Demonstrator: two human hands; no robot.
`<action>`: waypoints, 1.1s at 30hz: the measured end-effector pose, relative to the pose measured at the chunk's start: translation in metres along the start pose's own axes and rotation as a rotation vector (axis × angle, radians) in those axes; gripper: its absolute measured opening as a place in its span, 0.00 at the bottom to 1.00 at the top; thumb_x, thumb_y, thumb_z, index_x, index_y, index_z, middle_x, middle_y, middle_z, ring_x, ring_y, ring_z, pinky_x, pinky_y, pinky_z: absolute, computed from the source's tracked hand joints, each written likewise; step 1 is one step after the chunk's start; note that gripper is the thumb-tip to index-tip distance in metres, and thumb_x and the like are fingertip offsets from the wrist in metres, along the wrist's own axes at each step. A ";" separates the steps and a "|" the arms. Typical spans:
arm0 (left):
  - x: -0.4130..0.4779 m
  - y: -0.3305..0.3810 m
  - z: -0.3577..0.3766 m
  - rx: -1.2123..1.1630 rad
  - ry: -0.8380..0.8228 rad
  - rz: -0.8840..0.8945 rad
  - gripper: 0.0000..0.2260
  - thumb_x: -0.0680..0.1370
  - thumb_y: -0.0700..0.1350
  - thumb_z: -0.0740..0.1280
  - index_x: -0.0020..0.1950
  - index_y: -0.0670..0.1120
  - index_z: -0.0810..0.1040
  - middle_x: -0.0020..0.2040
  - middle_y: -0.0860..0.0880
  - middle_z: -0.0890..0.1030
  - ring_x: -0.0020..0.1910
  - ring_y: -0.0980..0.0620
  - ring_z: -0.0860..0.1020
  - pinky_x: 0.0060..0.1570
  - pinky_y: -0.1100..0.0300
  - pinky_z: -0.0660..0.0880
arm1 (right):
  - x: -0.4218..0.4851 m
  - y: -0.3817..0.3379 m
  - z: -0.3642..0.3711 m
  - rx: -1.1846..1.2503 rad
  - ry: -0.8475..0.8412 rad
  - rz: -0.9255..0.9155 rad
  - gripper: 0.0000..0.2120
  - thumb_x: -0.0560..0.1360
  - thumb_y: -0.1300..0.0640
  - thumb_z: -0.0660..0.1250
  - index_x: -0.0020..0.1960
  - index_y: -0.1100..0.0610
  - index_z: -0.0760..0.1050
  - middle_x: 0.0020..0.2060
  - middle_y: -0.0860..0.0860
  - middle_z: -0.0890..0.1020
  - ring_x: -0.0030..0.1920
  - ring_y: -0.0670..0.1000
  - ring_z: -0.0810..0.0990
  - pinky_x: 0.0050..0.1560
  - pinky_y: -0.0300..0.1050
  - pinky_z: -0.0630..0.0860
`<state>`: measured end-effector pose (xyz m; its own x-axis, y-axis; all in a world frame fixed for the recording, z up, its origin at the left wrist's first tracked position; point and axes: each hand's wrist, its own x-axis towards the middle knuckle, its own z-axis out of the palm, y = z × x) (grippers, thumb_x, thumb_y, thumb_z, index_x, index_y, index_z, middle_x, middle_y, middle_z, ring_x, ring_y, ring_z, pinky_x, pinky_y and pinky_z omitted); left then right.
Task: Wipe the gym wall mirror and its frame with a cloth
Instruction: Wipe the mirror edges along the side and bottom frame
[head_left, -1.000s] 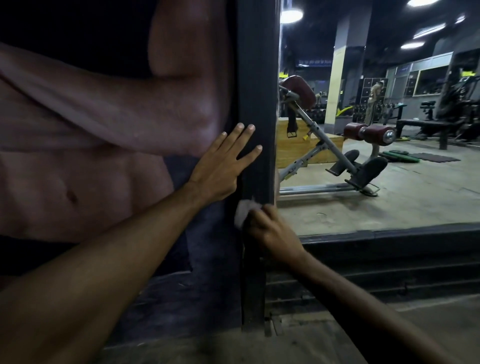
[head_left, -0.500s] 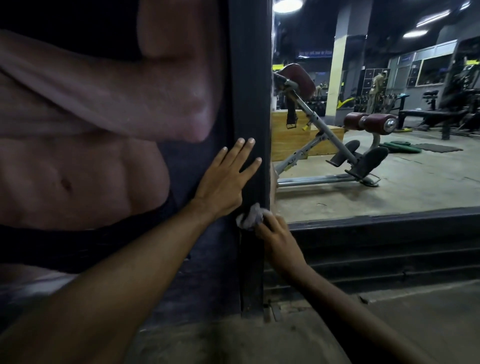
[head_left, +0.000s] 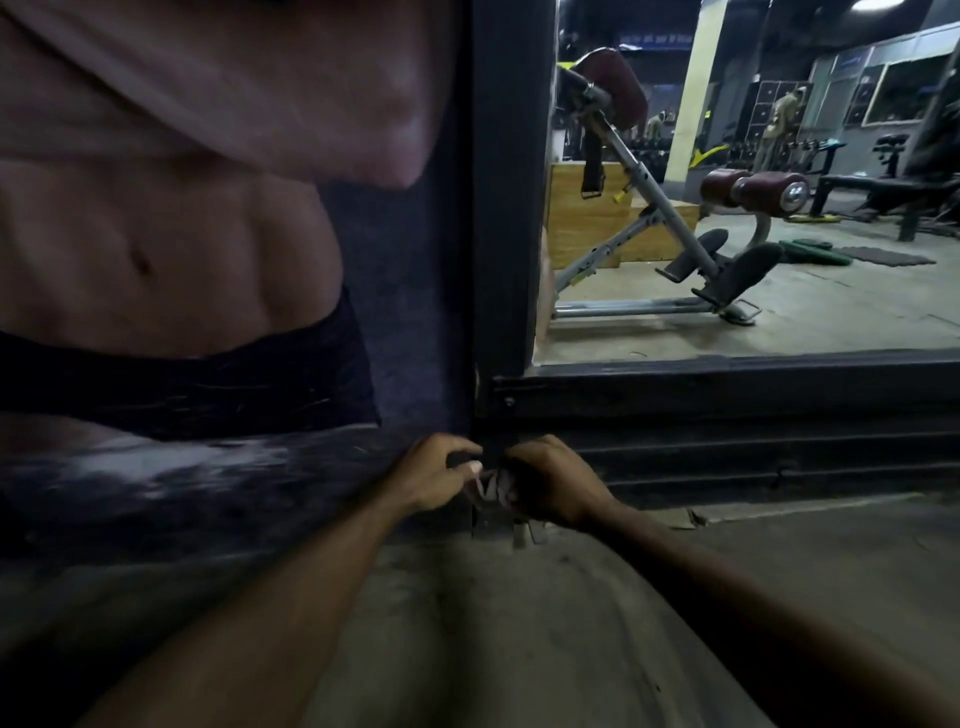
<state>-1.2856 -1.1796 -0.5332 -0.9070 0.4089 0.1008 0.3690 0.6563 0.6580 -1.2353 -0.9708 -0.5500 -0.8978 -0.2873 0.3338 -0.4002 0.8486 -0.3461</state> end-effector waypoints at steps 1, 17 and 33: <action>-0.001 -0.003 0.002 -0.046 -0.031 -0.014 0.14 0.80 0.42 0.71 0.66 0.45 0.82 0.62 0.50 0.82 0.64 0.51 0.78 0.67 0.56 0.73 | 0.000 -0.001 -0.005 0.094 0.040 0.058 0.17 0.71 0.60 0.76 0.59 0.55 0.82 0.52 0.51 0.85 0.52 0.51 0.82 0.53 0.49 0.80; 0.001 0.040 -0.015 -0.889 -0.157 -0.419 0.23 0.85 0.60 0.50 0.64 0.47 0.76 0.62 0.46 0.80 0.63 0.47 0.77 0.70 0.46 0.65 | 0.019 -0.021 -0.011 0.442 0.136 0.242 0.40 0.72 0.52 0.79 0.79 0.53 0.65 0.69 0.51 0.73 0.67 0.48 0.74 0.70 0.46 0.73; 0.065 0.103 -0.105 0.676 0.533 0.336 0.37 0.77 0.39 0.65 0.84 0.49 0.52 0.84 0.44 0.50 0.82 0.44 0.52 0.77 0.49 0.55 | 0.085 -0.017 -0.093 -0.331 0.540 -0.038 0.29 0.76 0.49 0.72 0.74 0.48 0.68 0.73 0.61 0.62 0.71 0.63 0.65 0.59 0.59 0.79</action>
<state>-1.3280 -1.1516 -0.3805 -0.6423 0.4093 0.6480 0.5178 0.8551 -0.0269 -1.2878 -0.9685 -0.4346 -0.6306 -0.1283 0.7654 -0.2740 0.9596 -0.0648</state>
